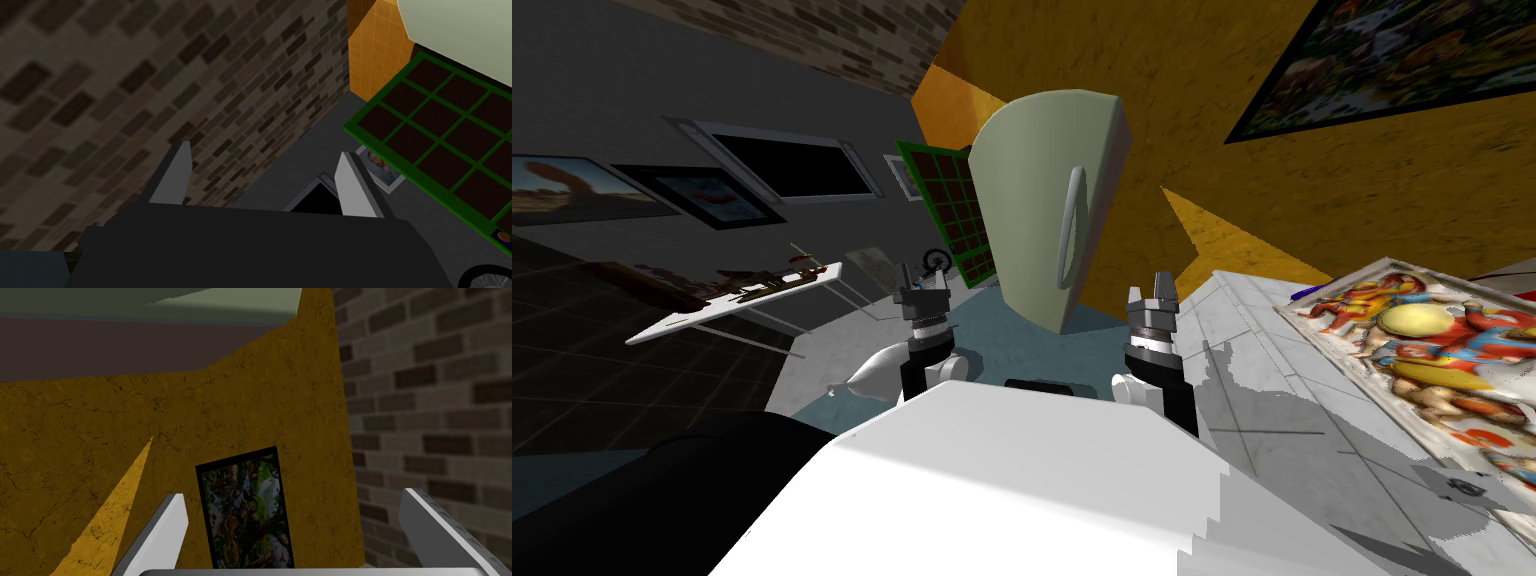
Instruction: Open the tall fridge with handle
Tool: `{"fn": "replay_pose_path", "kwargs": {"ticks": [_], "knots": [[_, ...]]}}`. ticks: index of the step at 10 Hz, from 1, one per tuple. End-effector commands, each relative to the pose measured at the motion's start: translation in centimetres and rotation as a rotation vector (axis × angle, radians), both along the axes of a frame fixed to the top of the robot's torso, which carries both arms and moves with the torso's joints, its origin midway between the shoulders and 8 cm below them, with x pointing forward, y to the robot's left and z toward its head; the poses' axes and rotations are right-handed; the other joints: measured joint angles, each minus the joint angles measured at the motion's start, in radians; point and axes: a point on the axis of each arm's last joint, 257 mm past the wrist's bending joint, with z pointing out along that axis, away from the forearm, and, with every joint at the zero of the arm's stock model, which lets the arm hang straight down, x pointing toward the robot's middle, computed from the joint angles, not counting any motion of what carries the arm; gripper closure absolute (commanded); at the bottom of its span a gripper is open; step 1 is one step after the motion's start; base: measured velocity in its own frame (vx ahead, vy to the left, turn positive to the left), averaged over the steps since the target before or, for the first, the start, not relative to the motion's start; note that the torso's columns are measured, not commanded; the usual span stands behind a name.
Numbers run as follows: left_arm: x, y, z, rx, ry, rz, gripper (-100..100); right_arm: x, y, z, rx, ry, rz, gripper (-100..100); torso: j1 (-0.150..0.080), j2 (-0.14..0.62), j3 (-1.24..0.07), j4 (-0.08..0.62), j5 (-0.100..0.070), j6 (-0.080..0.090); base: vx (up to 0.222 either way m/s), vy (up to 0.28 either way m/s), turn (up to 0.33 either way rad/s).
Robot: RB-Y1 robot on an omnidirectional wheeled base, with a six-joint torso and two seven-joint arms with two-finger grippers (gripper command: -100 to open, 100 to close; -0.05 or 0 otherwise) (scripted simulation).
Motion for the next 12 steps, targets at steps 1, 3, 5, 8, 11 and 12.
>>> {"fn": "replay_pose_path", "kwargs": {"ticks": [1,3,5,8,11,12], "knots": [[0.0,0.0,0.0,0.0,0.0,0.0,0,0.0,0.0,0.0,0.0,0.0,0.0,0,0.0,0.04,-0.082,0.041,0.0,0.0,0.0,0.0,0.0],[0.0,0.0,0.0,0.0,0.0,0.0,0,0.0,0.0,0.0,0.0,0.0,0.0,0,0.0,0.175,-0.351,0.176,0.0,0.0,0.0,0.0,0.0],[0.0,0.0,0.0,0.0,0.0,0.0,0,0.0,0.0,0.0,0.0,0.0,0.0,0,0.0,0.322,-0.644,0.322,0.0,0.0,0.0,0.0,0.0],[0.0,0.0,0.0,0.0,0.0,0.0,0,0.0,0.0,0.0,0.0,0.0,0.0,0,0.0,0.544,-1.087,0.544,0.0,0.0,0.0,0.0,0.0],[0.0,0.0,0.0,0.0,0.0,0.0,0,0.8,0.5,-0.3,-0.038,0.016,0.051,-100,0.0,0.725,-1.451,0.724,0.0,0.0,0.004,-0.002,-0.003],[0.0,0.0,0.0,0.0,0.0,0.0,0,1.3,0.7,-0.5,-0.045,0.024,0.075,-100,0.0,0.734,-1.471,0.734,0.0,0.0,0.005,-0.007,-0.005]]}}
